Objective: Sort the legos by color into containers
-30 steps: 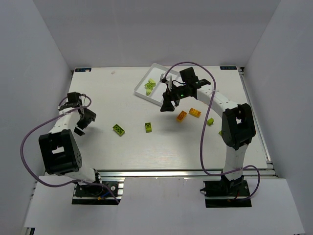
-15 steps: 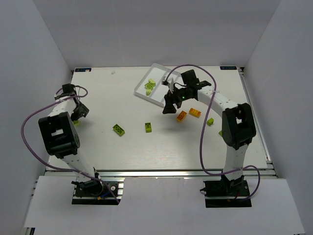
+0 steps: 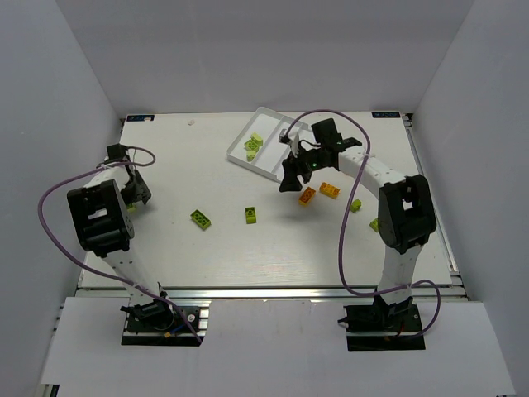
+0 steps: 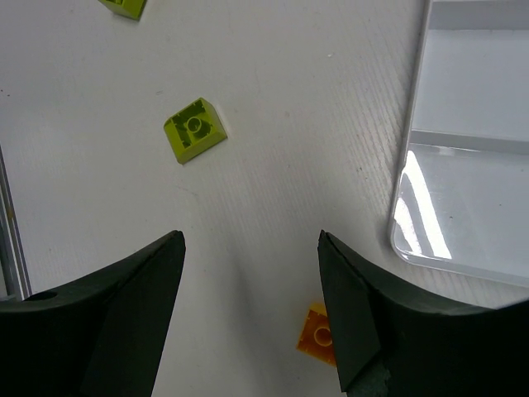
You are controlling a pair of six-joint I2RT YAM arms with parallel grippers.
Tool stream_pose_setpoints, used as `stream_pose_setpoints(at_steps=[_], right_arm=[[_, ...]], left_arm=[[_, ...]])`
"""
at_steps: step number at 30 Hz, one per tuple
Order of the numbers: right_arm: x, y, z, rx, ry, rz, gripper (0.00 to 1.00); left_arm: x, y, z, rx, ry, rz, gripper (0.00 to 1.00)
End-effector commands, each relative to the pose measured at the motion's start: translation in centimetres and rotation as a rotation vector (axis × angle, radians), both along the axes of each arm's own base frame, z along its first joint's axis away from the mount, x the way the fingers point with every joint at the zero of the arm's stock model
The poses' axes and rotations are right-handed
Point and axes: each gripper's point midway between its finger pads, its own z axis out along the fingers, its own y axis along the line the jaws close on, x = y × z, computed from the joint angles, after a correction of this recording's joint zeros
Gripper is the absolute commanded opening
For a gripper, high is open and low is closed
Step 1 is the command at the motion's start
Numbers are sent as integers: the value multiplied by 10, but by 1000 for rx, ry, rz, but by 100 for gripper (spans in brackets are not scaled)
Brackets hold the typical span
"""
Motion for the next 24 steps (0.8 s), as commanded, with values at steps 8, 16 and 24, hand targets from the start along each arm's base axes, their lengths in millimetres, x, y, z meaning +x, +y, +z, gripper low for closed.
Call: stream_pose_setpoints(at_steps=[8,16,24], right_arm=[[5,-6,36,46,-62,-30,71],[-1,-10,36,41,-62,-41,70],[-2,-11,40,46,-51,-60,69]], left_arm=[[37,-5,10,-58,-128,-61,41],[56,-36,30,-155,-287,-94,29],[116,-146,110,-544,-631,-336,23]])
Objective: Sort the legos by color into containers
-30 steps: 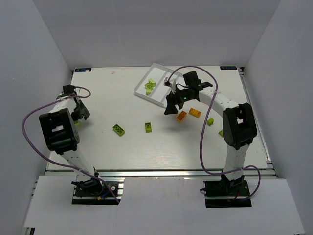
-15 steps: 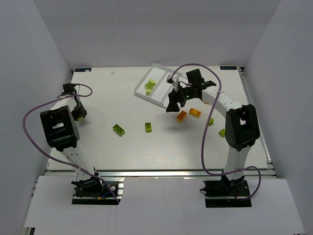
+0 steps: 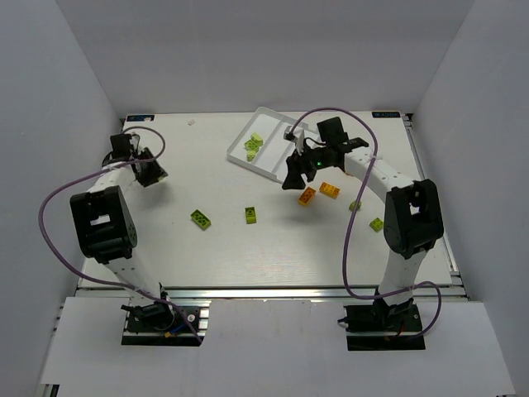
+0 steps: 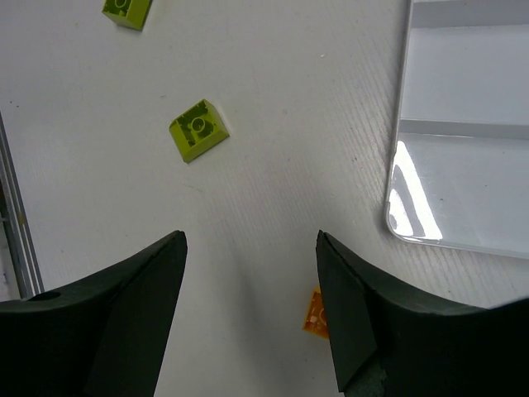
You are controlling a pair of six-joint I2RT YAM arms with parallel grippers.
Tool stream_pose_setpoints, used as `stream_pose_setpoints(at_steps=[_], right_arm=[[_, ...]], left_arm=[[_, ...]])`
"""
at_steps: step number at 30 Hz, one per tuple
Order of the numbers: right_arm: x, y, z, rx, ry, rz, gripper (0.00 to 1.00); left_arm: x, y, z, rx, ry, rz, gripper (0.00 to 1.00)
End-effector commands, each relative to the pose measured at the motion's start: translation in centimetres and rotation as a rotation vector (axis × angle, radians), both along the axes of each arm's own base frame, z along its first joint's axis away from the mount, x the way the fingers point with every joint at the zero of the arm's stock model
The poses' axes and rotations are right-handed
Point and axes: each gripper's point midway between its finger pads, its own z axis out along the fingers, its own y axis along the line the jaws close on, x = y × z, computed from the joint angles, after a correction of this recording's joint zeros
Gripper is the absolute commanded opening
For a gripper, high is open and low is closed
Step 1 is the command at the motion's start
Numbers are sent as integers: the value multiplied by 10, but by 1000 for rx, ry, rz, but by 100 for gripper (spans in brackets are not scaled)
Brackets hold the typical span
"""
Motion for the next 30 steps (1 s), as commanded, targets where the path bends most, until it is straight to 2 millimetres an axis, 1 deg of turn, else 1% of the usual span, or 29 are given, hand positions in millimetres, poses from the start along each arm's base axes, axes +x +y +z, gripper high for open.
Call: stream_pose_setpoints(at_steps=[1,2,3,5,6,7,8,9,10,11,12,13,14,15,16,17,18,19,20,21,22,23,24,25,26,27,28,29,30], right_arm=[[1,-1,24,41,-32,-27,69],[1,0,26,50,-24,-31,67],[1,-1,27,55,-9,-45,64],[1,-2,28,60,2,-56,60],[1,-3,29,63,8,-65,54],[2,-5,31,66,5,-73,50],[2,-5,32,65,1,-77,45],[2,-6,31,64,6,-87,35],[3,-9,32,64,2,-98,31],[3,-10,33,65,3,-103,26],[2,-11,33,64,12,-108,21],[1,-13,35,68,19,-117,20],[0,-14,36,72,20,-118,19],[-1,-15,36,73,20,-120,19],[-2,-18,40,76,11,-124,20],[-2,-19,41,74,5,-130,21],[-2,-21,42,75,2,-134,24],[-2,-23,44,71,-8,-138,27],[-1,-25,44,67,-13,-145,31],[0,-27,44,66,-15,-149,33],[0,-30,46,63,-19,-158,35],[1,-32,45,62,-18,-162,38],[2,-35,45,61,-19,-170,43],[1,-37,45,59,-17,-176,45],[1,-38,44,59,-16,-179,51],[1,-40,45,59,-15,-185,54],[2,-42,45,59,-17,-191,56],[2,-45,44,56,-15,-198,61],[1,-45,45,57,-18,-198,63]], left_arm=[[44,-79,78,-253,-262,-201,19],[51,-92,83,-276,-290,-234,18],[58,-118,89,-321,-312,-285,18],[66,-141,91,-348,-326,-321,18],[68,-162,93,-366,-327,-359,18],[73,-172,82,-384,-301,-365,18],[84,-182,93,-382,-327,-386,18],[89,-192,93,-386,-326,-401,18],[93,-212,79,-397,-294,-427,18],[105,-220,93,-386,-324,-436,19],[111,-227,93,-378,-323,-440,19],[115,-240,92,-371,-319,-453,19],[125,-247,90,-362,-320,-452,20],[131,-250,87,-351,-318,-441,20],[136,-254,83,-345,-311,-437,21],[137,-258,64,-341,-264,-432,21],[146,-265,72,-325,-288,-436,22],[147,-264,67,-318,-267,-429,23],[147,-271,56,-315,-244,-432,25],[150,-277,61,-308,-256,-439,27],[151,-276,57,-302,-247,-435,29],[150,-281,55,-297,-239,-438,33],[152,-286,53,-291,-239,-442,42],[151,-285,49,-283,-221,-438,48],[152,-284,48,-278,-215,-434,54],[151,-289,46,-273,-209,-439,59],[152,-288,48,-268,-210,-436,67],[153,-288,50,-269,-215,-440,69],[154,-289,51,-268,-220,-439,70]])
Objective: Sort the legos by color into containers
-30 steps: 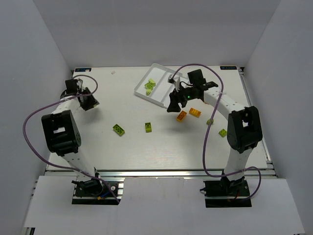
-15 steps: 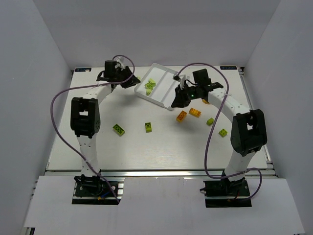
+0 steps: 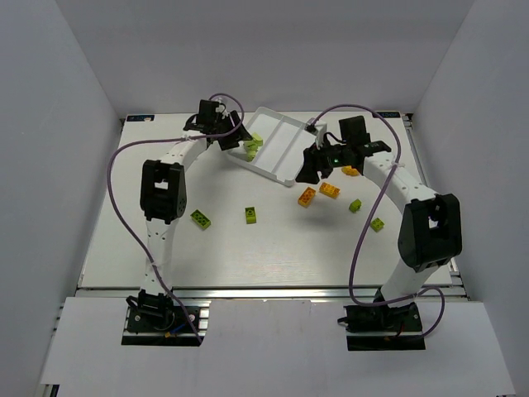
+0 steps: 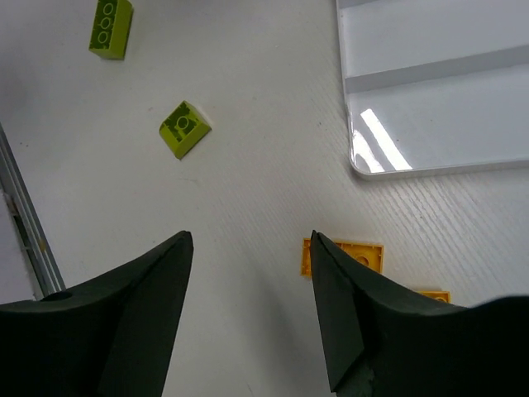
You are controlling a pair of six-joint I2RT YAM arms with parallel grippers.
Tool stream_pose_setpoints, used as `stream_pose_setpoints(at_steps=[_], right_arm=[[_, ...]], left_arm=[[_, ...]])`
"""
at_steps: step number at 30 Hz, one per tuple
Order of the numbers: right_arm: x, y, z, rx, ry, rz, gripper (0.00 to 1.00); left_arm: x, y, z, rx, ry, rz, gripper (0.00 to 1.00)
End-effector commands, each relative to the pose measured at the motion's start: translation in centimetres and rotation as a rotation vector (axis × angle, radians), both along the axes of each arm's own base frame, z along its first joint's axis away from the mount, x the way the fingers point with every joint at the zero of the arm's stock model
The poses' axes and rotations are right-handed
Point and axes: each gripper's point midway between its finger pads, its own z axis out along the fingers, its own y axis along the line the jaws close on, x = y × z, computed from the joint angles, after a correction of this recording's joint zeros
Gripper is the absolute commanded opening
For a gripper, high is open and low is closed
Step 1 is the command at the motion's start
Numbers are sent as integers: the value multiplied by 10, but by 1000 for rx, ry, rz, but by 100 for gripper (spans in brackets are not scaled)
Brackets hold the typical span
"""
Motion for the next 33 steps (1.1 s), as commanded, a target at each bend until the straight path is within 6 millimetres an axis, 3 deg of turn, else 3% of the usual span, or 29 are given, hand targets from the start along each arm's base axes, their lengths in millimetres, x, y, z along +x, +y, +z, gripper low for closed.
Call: stream_pose_setpoints(at_steps=[1,6,7,8,9,10,11,12,13,14,16,17,18,22,27,33], right_arm=[[0,-7,14,12,-40,-15,65],[-3,-16,4,-47,-124,100,74],[-8,-15,4,-45,-161,170,75],[-11,-17,0,-57,-206,235,76],[-27,-25,-12,-84,-181,312,76],[-27,-28,-17,-120,-365,486,77],[-32,-34,-23,-144,-420,572,78],[-45,-41,-36,-161,-405,659,78],[-39,-46,-42,-208,-534,778,79],[-37,-49,-46,-230,-559,824,79],[-27,-51,-54,-263,-600,914,80],[-22,-49,-56,-272,-610,935,83],[-18,-49,-67,-280,-595,960,83],[11,-41,-75,-347,-652,1014,83],[10,-36,-101,-407,-633,1150,83],[4,-33,-123,-445,-595,1219,80]], left_arm=[[5,-7,38,5,-65,-3,72],[6,-9,80,-30,-121,9,73],[2,-8,104,-39,-152,13,71],[-3,-5,109,-34,-151,25,70],[-8,-2,118,-36,-160,32,67],[-17,6,150,-45,-206,47,58],[-32,11,136,-31,-164,52,54],[-42,14,139,-29,-164,55,50],[-50,21,144,-30,-177,65,47],[-78,28,143,-26,-160,67,47],[-102,40,143,-21,-159,88,57],[-121,46,162,-21,-194,97,71],[-141,55,132,14,-126,113,77],[-201,75,116,55,-73,148,83],[-269,101,98,68,-23,242,84],[-311,114,85,32,7,327,86]])
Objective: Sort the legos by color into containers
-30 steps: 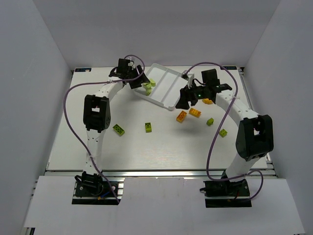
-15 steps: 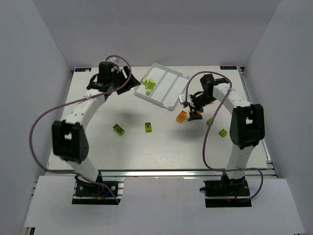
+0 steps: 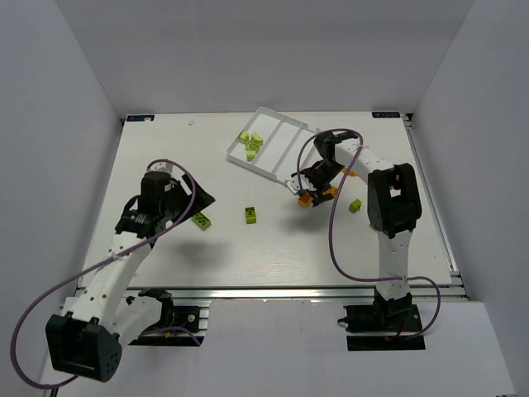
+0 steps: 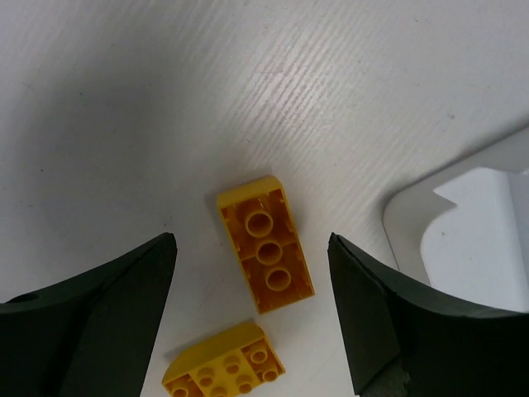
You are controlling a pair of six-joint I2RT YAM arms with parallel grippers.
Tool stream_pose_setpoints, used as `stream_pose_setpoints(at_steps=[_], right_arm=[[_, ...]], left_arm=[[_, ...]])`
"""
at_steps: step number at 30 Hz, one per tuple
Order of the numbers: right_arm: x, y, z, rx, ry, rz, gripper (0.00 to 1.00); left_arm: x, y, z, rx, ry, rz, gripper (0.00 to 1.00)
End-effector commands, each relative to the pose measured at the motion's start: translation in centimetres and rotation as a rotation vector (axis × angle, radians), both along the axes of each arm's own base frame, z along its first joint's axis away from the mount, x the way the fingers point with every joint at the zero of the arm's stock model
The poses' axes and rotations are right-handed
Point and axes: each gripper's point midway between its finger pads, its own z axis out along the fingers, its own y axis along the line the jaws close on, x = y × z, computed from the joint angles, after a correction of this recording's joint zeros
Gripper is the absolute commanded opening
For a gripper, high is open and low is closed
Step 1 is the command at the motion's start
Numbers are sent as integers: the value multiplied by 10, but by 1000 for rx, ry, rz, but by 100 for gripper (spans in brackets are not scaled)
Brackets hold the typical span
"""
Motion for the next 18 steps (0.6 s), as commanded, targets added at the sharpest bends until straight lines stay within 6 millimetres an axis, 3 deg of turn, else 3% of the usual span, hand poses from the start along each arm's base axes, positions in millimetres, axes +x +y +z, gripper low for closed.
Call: stream_pose_setpoints(at_steps=[1,11,14,15,18], right_arm=[[-2,-2,-5,-52,-26,90,79],[13,-8,-28,-140,-38,53,60],[12,-9,-28,-146,-37,36,48],[11,-9,-28,-144,-33,32,35],[6,-10,-21,-130,-15,22,15]], left_arm=[[-14,10,1,-21,-1,77,86],[-27,11,-10,-43,40,99,86],[-27,10,-12,-52,41,98,86],[-26,10,-12,-53,40,99,86],[-27,5,-13,-64,44,88,86]])
